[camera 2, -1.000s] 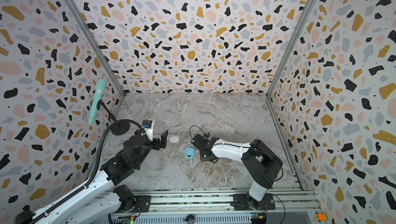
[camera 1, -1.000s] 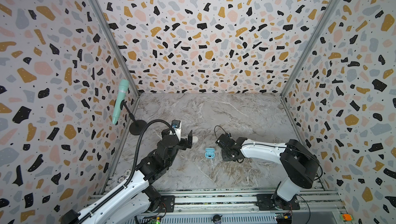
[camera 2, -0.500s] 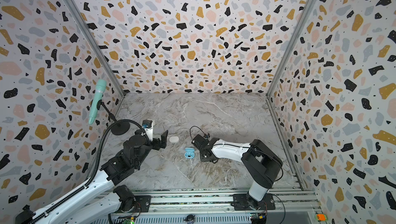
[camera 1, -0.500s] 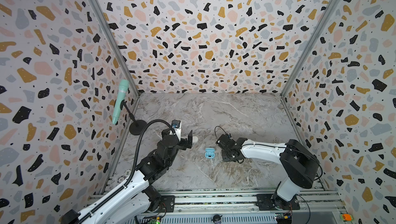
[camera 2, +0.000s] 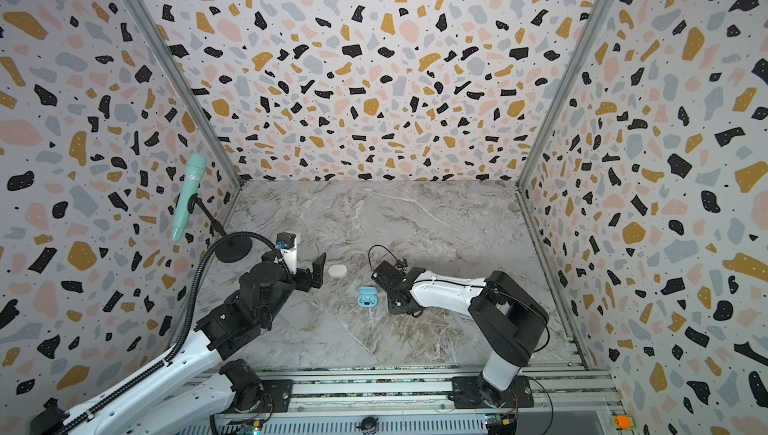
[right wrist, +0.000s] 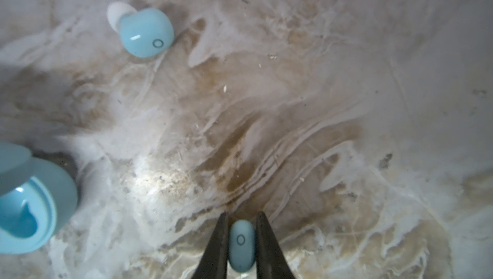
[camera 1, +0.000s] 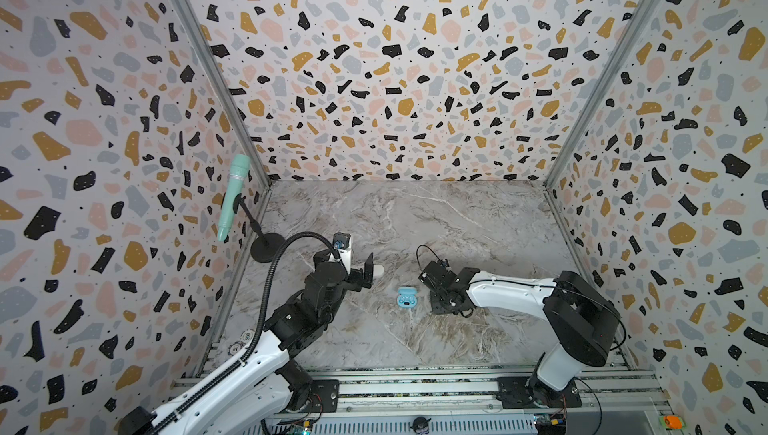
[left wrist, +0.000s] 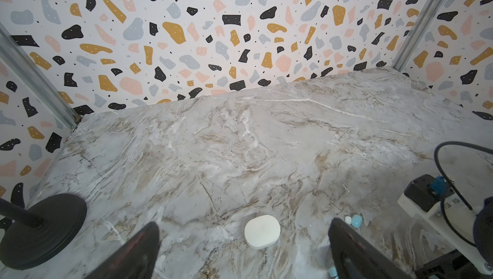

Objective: Insert wireless bluetooth earbuds into charging case
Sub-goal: Pick up the wireless bluetooth earbud from the center of the table, then insert the wireless bluetooth earbud into the charging case.

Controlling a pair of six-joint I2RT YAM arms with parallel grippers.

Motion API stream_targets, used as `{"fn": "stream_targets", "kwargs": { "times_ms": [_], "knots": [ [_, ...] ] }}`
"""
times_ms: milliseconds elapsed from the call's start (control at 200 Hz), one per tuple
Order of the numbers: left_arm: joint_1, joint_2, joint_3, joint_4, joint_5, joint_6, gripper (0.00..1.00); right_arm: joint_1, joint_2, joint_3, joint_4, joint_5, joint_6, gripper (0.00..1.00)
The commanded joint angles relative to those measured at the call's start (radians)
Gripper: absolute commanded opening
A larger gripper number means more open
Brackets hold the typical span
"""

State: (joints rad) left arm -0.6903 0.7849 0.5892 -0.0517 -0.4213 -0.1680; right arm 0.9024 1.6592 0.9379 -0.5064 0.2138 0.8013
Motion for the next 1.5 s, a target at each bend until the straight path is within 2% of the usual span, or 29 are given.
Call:
{"fn": "stream_targets", "kwargs": {
  "times_ms": [0, 355, 521, 646, 871, 1497],
  "knots": [
    [0.004, 0.0, 0.001, 0.02, 0.01, 0.016, 1.0, 0.0, -0.058, 0.029, -0.031, 0.016, -0.015, 0.16],
    [0.003, 0.006, -0.012, 0.022, 0.028, 0.029, 1.0, 0.046, -0.145, 0.045, 0.072, 0.006, -0.151, 0.14],
    [0.003, 0.007, -0.017, 0.018, 0.046, 0.039, 1.0, 0.073, -0.196, 0.025, 0.195, -0.079, -0.254, 0.15],
    [0.003, -0.002, -0.02, 0.017, 0.037, 0.041, 1.0, 0.111, -0.204, 0.025, 0.241, -0.088, -0.293, 0.15],
    [0.003, 0.008, -0.017, 0.008, 0.028, 0.041, 1.0, 0.154, -0.194, 0.014, 0.299, -0.102, -0.314, 0.15],
    [0.003, 0.017, -0.012, 0.003, 0.032, 0.041, 1.0, 0.152, -0.125, -0.037, 0.386, -0.092, -0.351, 0.13]
  ]
}}
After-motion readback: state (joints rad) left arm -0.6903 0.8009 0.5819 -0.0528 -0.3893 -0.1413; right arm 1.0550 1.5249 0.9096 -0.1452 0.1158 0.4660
